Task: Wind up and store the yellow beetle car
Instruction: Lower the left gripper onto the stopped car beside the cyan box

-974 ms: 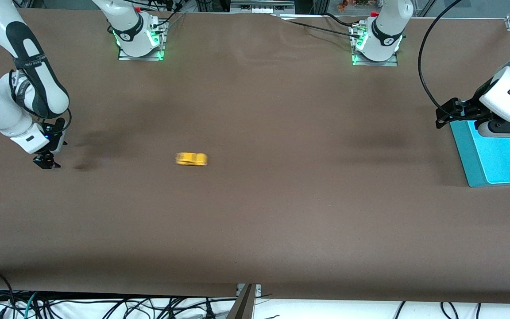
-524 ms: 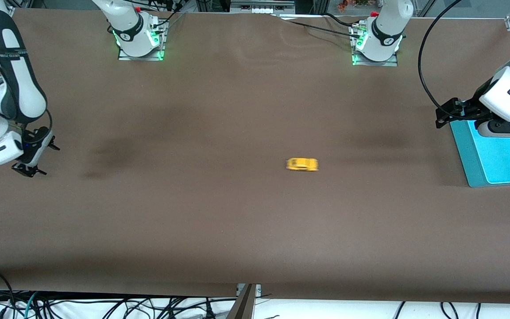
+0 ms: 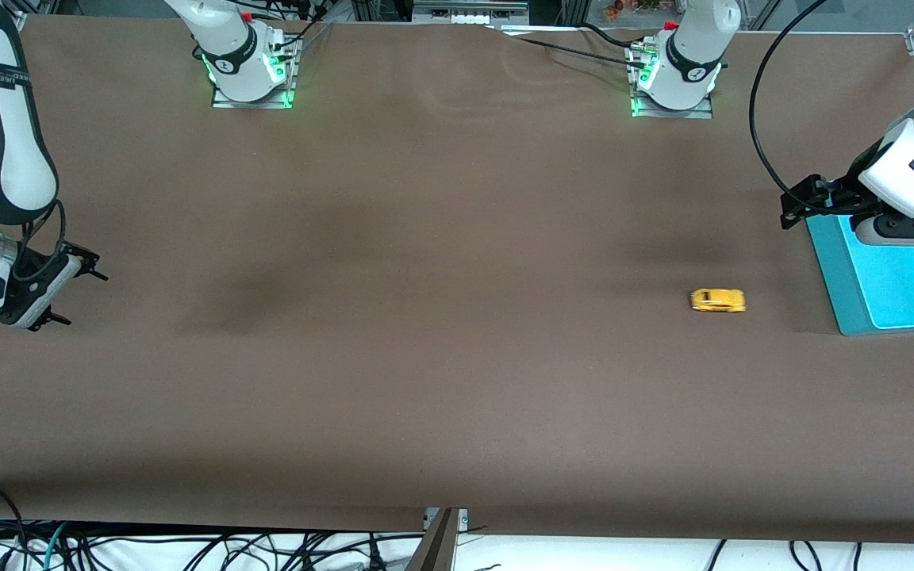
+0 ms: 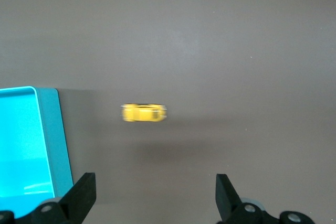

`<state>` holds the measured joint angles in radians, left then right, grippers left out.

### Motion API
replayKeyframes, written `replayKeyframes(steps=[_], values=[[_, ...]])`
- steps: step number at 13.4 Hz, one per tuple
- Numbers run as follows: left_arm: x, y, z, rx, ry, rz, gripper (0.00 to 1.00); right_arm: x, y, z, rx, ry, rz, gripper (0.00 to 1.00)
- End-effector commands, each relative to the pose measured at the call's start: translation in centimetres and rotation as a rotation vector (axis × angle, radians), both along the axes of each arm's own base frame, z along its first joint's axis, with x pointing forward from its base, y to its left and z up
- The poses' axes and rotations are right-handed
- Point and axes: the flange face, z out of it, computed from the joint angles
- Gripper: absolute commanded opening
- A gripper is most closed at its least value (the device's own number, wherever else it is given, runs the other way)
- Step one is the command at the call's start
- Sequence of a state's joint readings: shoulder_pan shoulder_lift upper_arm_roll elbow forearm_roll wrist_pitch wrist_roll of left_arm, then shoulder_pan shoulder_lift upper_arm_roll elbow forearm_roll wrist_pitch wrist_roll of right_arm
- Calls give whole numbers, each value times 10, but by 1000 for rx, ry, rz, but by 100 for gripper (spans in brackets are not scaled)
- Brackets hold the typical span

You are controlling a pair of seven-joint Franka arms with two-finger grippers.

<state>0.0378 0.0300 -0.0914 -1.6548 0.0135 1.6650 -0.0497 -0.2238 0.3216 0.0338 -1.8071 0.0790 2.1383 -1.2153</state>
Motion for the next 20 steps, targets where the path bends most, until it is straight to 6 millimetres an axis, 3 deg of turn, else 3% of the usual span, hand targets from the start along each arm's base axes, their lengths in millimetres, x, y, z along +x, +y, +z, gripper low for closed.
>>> replayKeyframes(steps=[1, 5, 8, 10, 12, 14, 17, 19, 20], values=[[4, 0, -6, -41, 37, 8, 100, 10, 39, 26, 7, 71, -168, 100], [0, 9, -15, -35, 92, -3, 100, 16, 108, 60, -34, 159, -426, 100], [5, 24, -36, -41, 138, -106, 100, 13, 153, 82, -63, 209, -597, 100], [11, 43, -53, -54, 161, -145, 100, 8, 178, 112, -84, 235, -721, 100], [19, 60, -72, -73, 179, -234, 100, 1, 180, 147, -80, 227, -748, 100], [27, 86, -91, -71, 166, -384, 100, 2, 168, 166, -64, 193, -716, 100], [33, 112, -117, -104, 175, -562, 100, 0, 141, 185, -58, 164, -743, 100], [29, 125, -143, -134, 184, -729, 100, -11, 120, 222, -34, 92, -782, 100], [25, 138, -160, -138, 172, -767, 100, -14, 103, 229, -28, 79, -808, 100]])
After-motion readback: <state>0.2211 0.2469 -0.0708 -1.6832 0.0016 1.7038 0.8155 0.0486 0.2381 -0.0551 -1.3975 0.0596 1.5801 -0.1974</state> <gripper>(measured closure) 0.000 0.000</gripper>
